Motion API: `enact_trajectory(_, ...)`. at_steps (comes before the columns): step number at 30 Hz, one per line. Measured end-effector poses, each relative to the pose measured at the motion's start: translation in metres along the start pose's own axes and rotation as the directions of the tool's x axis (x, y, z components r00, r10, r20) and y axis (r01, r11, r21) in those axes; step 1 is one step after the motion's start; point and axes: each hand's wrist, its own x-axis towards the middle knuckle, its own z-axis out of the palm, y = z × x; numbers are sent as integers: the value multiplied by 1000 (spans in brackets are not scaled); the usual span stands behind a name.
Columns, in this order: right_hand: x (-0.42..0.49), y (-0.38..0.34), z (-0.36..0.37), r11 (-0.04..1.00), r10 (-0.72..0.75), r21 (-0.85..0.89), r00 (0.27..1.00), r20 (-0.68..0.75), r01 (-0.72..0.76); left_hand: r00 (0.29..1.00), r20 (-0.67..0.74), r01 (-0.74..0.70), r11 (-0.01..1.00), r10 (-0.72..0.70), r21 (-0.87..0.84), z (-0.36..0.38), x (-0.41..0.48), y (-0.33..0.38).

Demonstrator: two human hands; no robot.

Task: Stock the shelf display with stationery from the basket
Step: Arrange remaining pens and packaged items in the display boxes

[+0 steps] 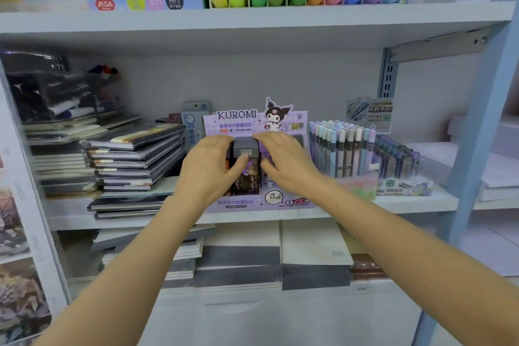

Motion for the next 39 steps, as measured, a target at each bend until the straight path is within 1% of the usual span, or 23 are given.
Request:
enact_trajectory(2, 4, 3, -7, 998, 9, 60, 998, 55, -12, 999, 21, -27, 999, 26, 44, -2, 0, 1)
enact_trajectory(5, 7, 3, -16, 989, -31, 146, 995, 96, 16, 997, 58, -57, 998, 59, -41, -8, -3, -6)
enact_trajectory(8, 7, -2, -7, 990, -115, 89, 989, 97, 106, 995, 93, -33, 988, 48, -154, -11, -3, -9)
enact_trajectory(10, 12, -4, -1, 991, -117, 76, 991, 64, 112, 993, 110, -15, 978, 38, -206, -12, -2, -7)
enact_trajectory(12, 16, -6, -2, 993, -96, 79, 993, 63, 91, 993, 109, -13, 976, 38, -216, -13, -2, -6)
enact_trajectory(15, 10, -6, -9, 992, -113, 66, 985, 132, 105, 994, 99, -26, 985, 43, -169, -13, -3, -2)
enact_trajectory(16, 2, -7, -11, 990, -122, 85, 984, 128, 112, 996, 76, -37, 992, 47, -122, -13, -6, -1)
enact_trajectory(17, -8, -8, -15, 987, -123, 111, 988, 91, 113, 998, 23, -60, 996, 62, -63, -12, -12, 1)
enact_trajectory(19, -37, -9, -19, 987, -95, 127, 994, -54, 101, 980, -128, -152, 988, 154, 26, -6, -31, 9)
enact_trajectory(20, -54, -9, -18, 991, -74, 106, 991, -109, 86, 963, -176, -201, 979, 206, 47, 0, -44, 14)
enact_trajectory(21, -70, -7, -17, 995, -48, 78, 992, -120, 58, 950, -183, -246, 967, 254, 62, 8, -56, 19)
enact_trajectory(22, -84, -6, -13, 999, -19, 45, 996, -93, 24, 942, -153, -287, 954, 297, 85, 18, -68, 23)
enact_trajectory(24, -106, -2, -3, 998, 0, -55, 1000, 12, 0, 941, -36, -328, 935, 336, 137, 40, -88, 27)
enact_trajectory(25, -112, 0, 4, 994, -7, -105, 999, 45, 12, 944, 22, -329, 932, 329, 156, 50, -94, 27)
enact_trajectory(27, -116, 0, 14, 988, -20, -151, 999, 47, 27, 952, 91, -305, 937, 293, 171, 61, -99, 24)
enact_trajectory(29, -111, -1, 18, 991, -5, -136, 999, 38, 10, 960, 114, -273, 950, 257, 153, 64, -96, 23)
enact_trajectory(31, -104, 0, 16, 994, 8, -108, 997, 81, 1, 962, 145, -249, 959, 230, 137, 64, -90, 23)
enact_trajectory(33, -100, 2, 6, 999, -7, -30, 994, 112, 11, 961, 161, -243, 964, 224, 111, 65, -88, 24)
enact_trajectory(34, -100, 2, -1, 1000, -24, 20, 997, 73, 22, 962, 154, -242, 965, 225, 99, 65, -87, 24)
enact_trajectory(35, -103, 4, -10, 998, -34, 51, 999, -16, 35, 964, 140, -238, 967, 224, 88, 65, -87, 24)
enact_trajectory(36, -107, 8, -19, 998, -27, 44, 989, -144, 34, 968, 118, -232, 969, 222, 79, 64, -88, 26)
enact_trajectory(38, -115, 24, -35, 999, 35, -21, 918, -394, -46, 971, 66, -232, 972, 228, 50, 65, -88, 31)
enact_trajectory(39, -119, 33, -42, 993, 82, -44, 889, -450, -114, 970, 51, -239, 970, 238, 31, 65, -87, 35)
